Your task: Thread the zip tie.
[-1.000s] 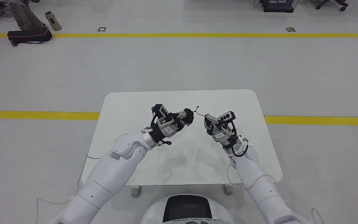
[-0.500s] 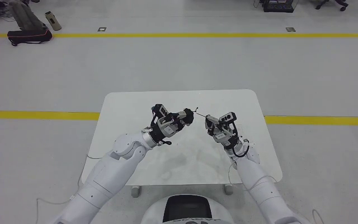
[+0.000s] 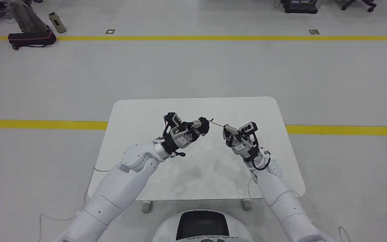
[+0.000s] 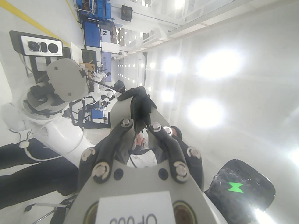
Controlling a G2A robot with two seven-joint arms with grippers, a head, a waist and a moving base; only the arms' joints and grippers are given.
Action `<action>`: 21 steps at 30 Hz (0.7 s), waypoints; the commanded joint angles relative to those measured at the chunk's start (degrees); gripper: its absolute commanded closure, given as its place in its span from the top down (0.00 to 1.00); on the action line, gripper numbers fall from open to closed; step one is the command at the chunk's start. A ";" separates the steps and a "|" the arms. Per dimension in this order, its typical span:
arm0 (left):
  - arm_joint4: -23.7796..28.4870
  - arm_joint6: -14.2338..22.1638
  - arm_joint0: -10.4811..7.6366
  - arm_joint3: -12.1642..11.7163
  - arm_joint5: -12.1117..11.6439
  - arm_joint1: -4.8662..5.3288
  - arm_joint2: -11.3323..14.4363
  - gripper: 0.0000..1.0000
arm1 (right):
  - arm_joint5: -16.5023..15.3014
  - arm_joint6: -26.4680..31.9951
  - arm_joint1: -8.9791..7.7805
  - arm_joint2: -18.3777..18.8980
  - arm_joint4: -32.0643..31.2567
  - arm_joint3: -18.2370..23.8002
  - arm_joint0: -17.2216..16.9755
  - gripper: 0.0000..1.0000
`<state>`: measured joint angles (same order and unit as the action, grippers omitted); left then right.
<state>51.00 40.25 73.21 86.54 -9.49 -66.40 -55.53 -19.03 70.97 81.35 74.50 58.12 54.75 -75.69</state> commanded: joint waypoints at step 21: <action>0.00 0.00 0.00 0.00 0.00 0.00 0.00 0.00 | -0.31 0.12 -0.66 1.21 -0.87 -1.36 0.15 0.00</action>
<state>51.00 40.25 73.21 86.54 -9.49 -66.40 -55.53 -19.31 71.08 80.75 75.55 57.30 53.49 -75.54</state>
